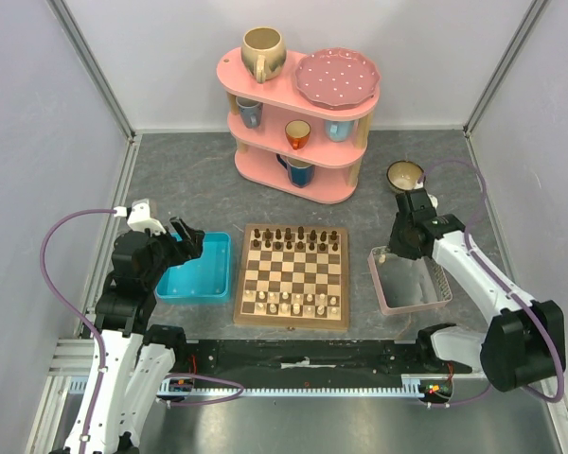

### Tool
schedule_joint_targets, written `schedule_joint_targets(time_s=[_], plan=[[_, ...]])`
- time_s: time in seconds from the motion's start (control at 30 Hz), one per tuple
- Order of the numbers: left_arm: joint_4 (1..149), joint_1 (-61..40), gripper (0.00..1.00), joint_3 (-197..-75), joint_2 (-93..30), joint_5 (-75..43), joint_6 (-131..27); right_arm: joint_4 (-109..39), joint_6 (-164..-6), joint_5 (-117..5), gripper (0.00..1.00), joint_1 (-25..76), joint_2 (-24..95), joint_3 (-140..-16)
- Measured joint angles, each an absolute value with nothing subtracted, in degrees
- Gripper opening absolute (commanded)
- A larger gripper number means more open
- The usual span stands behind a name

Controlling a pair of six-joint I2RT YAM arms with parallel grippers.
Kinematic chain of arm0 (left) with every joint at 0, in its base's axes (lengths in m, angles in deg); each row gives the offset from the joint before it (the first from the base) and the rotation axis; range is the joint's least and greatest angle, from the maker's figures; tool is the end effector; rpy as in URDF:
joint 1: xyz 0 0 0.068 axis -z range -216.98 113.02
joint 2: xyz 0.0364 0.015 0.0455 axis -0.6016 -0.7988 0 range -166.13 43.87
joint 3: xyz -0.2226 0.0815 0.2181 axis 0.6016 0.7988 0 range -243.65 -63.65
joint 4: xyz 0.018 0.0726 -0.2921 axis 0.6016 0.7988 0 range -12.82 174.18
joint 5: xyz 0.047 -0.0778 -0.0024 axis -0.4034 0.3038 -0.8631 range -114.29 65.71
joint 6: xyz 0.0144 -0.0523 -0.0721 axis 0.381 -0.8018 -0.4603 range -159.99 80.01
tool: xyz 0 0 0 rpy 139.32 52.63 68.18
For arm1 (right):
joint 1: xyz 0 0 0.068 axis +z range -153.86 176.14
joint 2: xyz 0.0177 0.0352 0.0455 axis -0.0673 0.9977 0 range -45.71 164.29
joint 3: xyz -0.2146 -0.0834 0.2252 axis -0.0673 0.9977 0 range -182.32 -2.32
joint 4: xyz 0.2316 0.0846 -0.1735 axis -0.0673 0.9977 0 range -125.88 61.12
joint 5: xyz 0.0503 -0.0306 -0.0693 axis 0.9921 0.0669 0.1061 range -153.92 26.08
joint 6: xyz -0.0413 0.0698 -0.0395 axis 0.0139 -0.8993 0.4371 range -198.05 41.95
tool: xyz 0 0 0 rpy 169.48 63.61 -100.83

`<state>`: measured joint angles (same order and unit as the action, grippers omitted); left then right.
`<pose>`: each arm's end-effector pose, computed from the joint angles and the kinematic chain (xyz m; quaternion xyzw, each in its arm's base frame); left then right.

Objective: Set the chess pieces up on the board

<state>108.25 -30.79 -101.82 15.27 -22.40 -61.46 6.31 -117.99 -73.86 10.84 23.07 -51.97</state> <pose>0.1598 -0.0199 0.3145 -0.1007 0.8204 -0.1477 0.5432 0.2655 0.0554 0.2347 0.2319 0.9372 0.0387 0.2578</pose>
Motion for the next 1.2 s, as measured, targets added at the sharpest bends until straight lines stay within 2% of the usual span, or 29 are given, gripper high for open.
schedule_joint_targets(time_s=[0.6,1.2], plan=[[108.2,-30.7,0.83,-101.8,15.2,-22.4,-61.5,-4.5,-114.9,-67.5,0.39,9.1,27.7,-44.6],[108.2,-30.7,0.83,-101.8,15.0,-22.4,-61.5,-9.8,-114.2,-66.0,0.34,7.8,31.1,-43.0]])
